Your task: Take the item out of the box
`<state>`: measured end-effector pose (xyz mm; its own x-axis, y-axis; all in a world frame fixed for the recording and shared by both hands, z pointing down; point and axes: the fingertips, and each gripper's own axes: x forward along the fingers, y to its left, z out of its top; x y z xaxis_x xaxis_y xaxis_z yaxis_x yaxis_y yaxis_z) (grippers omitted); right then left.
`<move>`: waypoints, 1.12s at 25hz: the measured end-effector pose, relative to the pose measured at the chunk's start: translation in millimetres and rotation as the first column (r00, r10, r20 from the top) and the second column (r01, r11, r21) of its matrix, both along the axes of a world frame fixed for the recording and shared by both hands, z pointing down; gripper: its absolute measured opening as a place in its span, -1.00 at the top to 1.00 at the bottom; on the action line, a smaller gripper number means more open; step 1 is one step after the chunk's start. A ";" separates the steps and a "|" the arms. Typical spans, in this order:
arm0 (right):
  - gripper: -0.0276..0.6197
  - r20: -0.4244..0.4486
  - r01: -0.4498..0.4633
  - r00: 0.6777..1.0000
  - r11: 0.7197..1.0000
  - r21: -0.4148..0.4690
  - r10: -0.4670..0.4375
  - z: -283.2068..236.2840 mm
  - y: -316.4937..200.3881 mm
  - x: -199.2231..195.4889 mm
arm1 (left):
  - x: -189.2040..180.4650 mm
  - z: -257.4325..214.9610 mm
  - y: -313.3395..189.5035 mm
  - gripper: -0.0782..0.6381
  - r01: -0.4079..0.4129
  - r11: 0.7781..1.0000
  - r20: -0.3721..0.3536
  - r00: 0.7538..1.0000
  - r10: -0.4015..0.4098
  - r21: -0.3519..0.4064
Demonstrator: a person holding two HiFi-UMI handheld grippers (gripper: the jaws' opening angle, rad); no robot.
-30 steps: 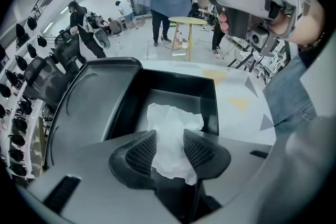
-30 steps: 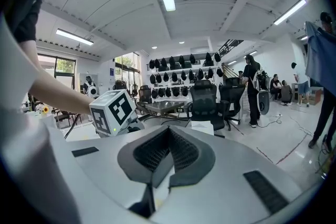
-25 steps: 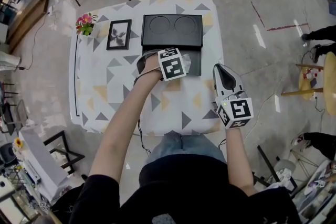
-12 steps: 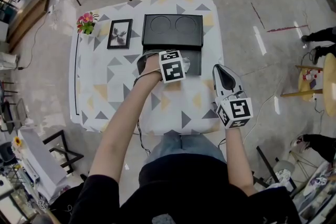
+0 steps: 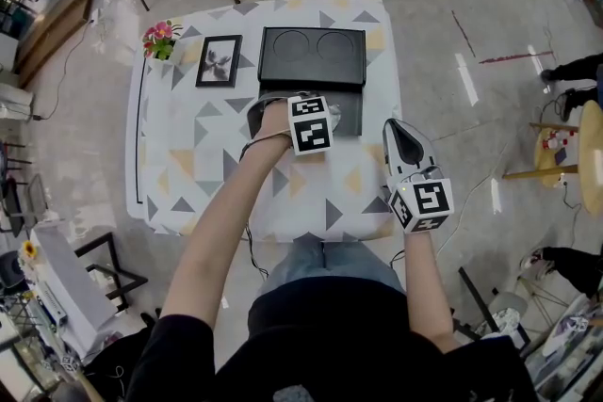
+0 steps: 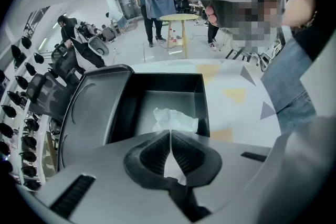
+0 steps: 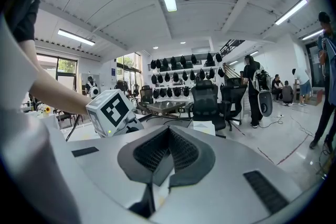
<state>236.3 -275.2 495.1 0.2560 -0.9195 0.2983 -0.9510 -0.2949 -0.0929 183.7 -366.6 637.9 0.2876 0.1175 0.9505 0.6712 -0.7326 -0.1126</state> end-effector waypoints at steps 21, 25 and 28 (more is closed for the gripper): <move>0.91 -0.055 0.000 0.999 0.999 0.043 0.003 -26.8 5.7 -15.1 | -12.6 -122.0 -3.8 0.71 0.261 0.903 -0.406 0.826 -0.392 -0.341; 0.91 -0.075 0.000 0.997 0.998 0.060 0.005 -35.6 4.3 -19.1 | -23.3 -163.7 -8.9 0.71 0.301 0.844 -0.519 0.682 -0.515 -0.443; 0.91 -0.094 0.004 0.996 0.997 0.073 0.003 -41.1 3.7 -25.7 | -36.8 -193.0 -13.6 0.71 0.313 0.791 -0.583 0.544 -0.603 -0.526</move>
<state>210.5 -271.5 454.0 0.2790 -0.9382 0.2050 -0.9567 -0.2900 -0.0248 146.9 -380.2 444.9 0.9334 0.0178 0.3583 0.0480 -0.9960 -0.0756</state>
